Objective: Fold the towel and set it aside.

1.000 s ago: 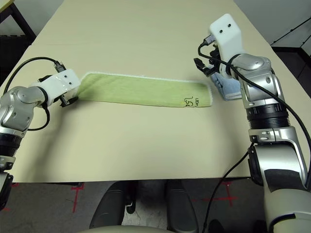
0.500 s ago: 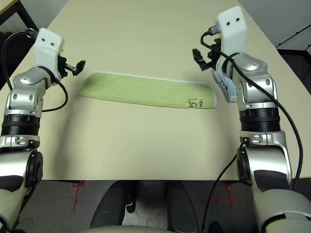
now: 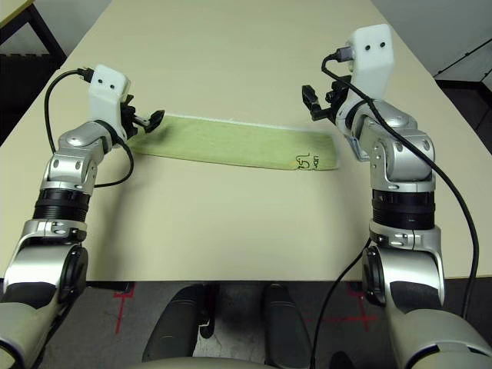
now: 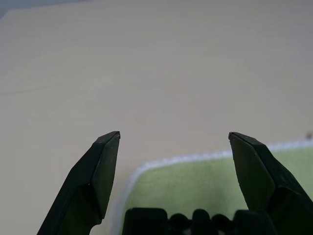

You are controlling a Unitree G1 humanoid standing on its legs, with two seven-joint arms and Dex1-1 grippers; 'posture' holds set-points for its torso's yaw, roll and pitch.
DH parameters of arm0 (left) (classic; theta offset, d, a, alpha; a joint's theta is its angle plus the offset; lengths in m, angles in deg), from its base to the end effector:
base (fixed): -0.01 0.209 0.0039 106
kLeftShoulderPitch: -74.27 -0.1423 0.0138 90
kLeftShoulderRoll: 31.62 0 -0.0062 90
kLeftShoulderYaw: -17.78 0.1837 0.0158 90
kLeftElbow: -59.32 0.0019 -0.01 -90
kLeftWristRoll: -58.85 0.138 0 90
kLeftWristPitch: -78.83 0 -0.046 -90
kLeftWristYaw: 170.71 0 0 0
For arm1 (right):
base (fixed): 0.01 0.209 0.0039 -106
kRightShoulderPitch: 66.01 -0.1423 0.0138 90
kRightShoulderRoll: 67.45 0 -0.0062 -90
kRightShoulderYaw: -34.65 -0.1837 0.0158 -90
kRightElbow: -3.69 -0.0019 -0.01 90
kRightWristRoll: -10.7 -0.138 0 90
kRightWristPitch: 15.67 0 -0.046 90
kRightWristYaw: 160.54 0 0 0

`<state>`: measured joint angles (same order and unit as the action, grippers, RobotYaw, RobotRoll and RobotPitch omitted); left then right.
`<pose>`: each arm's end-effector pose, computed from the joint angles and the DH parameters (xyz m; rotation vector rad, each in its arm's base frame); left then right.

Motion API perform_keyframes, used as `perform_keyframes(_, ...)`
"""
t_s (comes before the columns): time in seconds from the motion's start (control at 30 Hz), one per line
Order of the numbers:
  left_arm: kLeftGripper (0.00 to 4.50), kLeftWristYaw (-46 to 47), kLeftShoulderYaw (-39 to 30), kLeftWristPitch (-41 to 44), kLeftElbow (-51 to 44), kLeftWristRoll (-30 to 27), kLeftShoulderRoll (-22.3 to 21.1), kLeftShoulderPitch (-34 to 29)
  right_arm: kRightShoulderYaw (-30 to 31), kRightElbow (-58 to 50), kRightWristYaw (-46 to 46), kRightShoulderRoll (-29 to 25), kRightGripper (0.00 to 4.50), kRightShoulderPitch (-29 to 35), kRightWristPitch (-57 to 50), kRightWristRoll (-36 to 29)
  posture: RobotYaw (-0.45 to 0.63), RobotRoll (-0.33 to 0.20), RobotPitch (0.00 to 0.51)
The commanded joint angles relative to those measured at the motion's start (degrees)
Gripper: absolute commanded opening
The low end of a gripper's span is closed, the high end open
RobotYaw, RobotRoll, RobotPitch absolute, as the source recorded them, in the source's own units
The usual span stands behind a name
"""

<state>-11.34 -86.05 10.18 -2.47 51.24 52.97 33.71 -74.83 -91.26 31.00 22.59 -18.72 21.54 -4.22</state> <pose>0.3352 0.2269 0.1954 0.0420 -0.0441 -0.1868 0.2888 -0.2082 0.2189 0.1296 0.0254 0.1566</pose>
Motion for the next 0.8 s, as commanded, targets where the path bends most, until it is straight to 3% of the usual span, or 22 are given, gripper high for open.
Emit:
perform_keyframes(0.03, 4.50, 3.40, -3.72, 2.18, 0.21, -3.66, 0.56, 0.73, -6.47, -2.62, -4.93, 3.49, 4.46, 1.36, -1.81, -3.85, 0.04, 0.000, 0.132)
perform_keyframes(0.27, 4.50, 6.10, -5.84, 1.13, -1.87, -6.36, 0.30, -0.40, -13.98, -4.10, -10.81, 9.18, 4.46, 3.90, -2.57, -10.65, 0.05, 0.000, 0.139)
perform_keyframes(0.5, 4.50, 9.30, -6.55, 1.23, -6.09, -7.50, 0.67, -3.58, -18.75, -4.12, -14.48, 11.46, 4.46, 5.42, -4.34, -18.55, 0.05, 0.000, 0.148)
perform_keyframes(0.67, 4.50, 9.68, -5.22, -3.29, -8.44, -6.01, 0.71, -7.16, -14.49, -4.59, -13.27, 9.46, 4.46, 8.99, -0.88, -17.70, 0.06, 0.000, 0.150)
perform_keyframes(0.8, 4.50, 7.71, -1.01, -9.78, -7.48, -1.77, -1.08, -9.68, -6.12, -3.76, -8.47, 4.16, 4.46, 13.73, 6.69, -12.02, 0.06, 0.000, 0.151)
